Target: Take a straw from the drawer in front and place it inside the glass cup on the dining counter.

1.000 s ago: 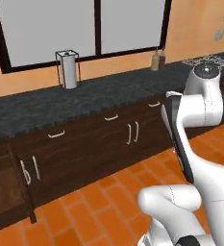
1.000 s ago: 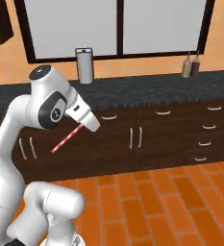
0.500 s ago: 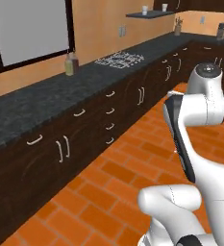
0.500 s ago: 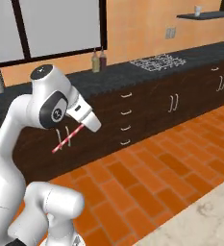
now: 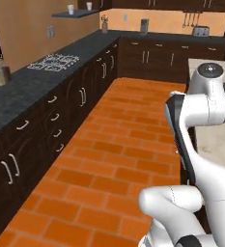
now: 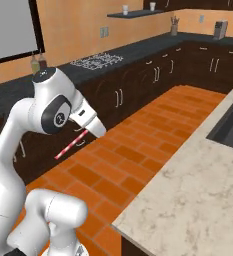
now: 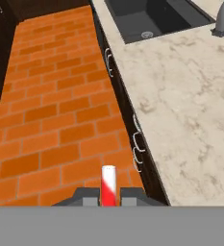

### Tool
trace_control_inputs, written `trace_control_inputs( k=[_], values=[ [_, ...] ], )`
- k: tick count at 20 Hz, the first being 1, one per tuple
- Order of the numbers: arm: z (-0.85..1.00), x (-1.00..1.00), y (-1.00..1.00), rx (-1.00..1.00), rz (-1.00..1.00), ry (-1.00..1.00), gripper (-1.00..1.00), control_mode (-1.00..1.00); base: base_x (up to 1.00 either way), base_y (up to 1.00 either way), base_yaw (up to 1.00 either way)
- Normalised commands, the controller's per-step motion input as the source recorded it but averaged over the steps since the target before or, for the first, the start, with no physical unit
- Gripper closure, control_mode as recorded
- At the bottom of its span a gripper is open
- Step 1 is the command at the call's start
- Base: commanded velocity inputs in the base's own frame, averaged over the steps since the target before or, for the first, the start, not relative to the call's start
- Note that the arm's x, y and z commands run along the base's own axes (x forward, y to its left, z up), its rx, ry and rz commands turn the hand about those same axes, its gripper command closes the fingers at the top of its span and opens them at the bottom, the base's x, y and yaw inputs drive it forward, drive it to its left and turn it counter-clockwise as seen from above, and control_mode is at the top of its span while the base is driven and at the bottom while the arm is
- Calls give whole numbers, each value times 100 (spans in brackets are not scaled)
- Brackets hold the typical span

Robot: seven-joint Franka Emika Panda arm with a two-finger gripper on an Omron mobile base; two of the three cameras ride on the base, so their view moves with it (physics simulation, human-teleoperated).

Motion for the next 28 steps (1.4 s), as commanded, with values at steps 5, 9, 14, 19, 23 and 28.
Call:
trace_control_inputs(
  k=[5,9,14,19,23,28],
  values=[
    [0,0,0,0,0,0,100,100,-72,-61,-38],
    [0,0,0,0,0,0,100,100,-74,-86,-33],
    [0,0,0,0,0,0,100,100,-100,-42,-28],
    [0,0,0,0,0,0,100,100,-100,10,-11],
    [0,0,0,0,0,0,100,100,-90,10,0],
    [0,0,0,0,0,0,100,100,-4,-88,-7]
  ],
)
